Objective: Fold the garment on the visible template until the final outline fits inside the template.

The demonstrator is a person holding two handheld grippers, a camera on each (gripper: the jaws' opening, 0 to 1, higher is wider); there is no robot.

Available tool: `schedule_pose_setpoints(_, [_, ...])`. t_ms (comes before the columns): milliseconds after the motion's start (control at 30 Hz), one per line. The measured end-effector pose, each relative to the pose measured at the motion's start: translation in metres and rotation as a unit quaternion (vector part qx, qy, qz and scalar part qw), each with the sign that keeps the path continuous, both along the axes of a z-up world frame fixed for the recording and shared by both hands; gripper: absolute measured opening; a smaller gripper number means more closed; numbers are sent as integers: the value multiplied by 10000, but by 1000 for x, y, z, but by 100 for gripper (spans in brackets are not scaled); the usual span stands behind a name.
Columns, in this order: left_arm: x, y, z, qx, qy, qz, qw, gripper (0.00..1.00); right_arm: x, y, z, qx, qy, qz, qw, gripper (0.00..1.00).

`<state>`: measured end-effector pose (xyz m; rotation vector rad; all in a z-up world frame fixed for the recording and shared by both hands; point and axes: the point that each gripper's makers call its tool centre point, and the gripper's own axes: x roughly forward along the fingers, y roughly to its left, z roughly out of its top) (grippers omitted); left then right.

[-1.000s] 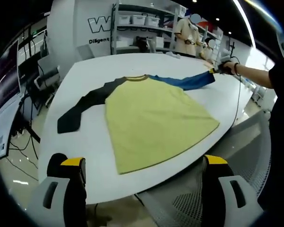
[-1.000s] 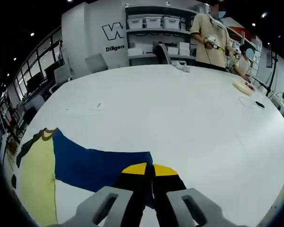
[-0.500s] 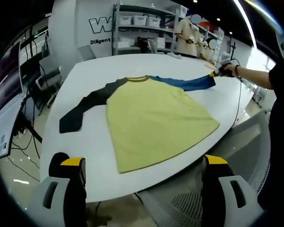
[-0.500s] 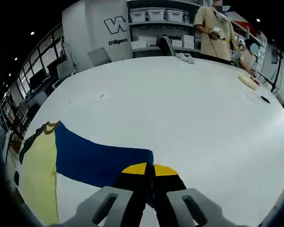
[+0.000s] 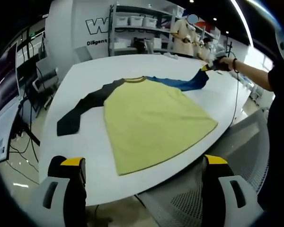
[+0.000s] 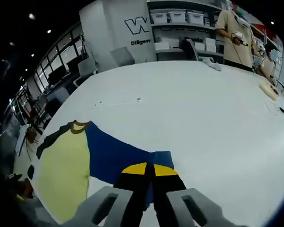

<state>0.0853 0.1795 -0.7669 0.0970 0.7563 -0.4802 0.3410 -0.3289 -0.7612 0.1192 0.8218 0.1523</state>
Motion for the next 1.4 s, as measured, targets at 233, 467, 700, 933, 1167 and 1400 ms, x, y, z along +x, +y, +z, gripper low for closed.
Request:
schedule_pose_setpoints(233, [0, -1, 2, -40, -7, -47, 10000, 99, 8, 52, 14, -4, 71, 487, 9988, 0])
schedule_pose_setpoints(467, [-2, 0, 2, -41, 30, -103, 9999, 99, 16, 101, 29, 49, 171, 1014, 9947, 0])
schedule_pose_setpoints(700, [-6, 0, 0, 28, 167, -193, 9997, 99, 31, 145, 46, 226, 64, 1290, 9914, 0])
schedule_pose_setpoints(933, [-4, 3, 3, 37, 96, -192, 9998, 99, 40, 189, 63, 452, -26, 1558, 9867, 0])
schedule_pose_setpoints(1167, [-3, 9, 9, 61, 13, -168, 9998, 99, 44, 242, 74, 611, -61, 1912, 9796, 0])
schedule_pose_setpoints(1400, [-5, 7, 7, 43, 81, -222, 9997, 99, 41, 292, 72, 643, -32, 2196, 9735, 0])
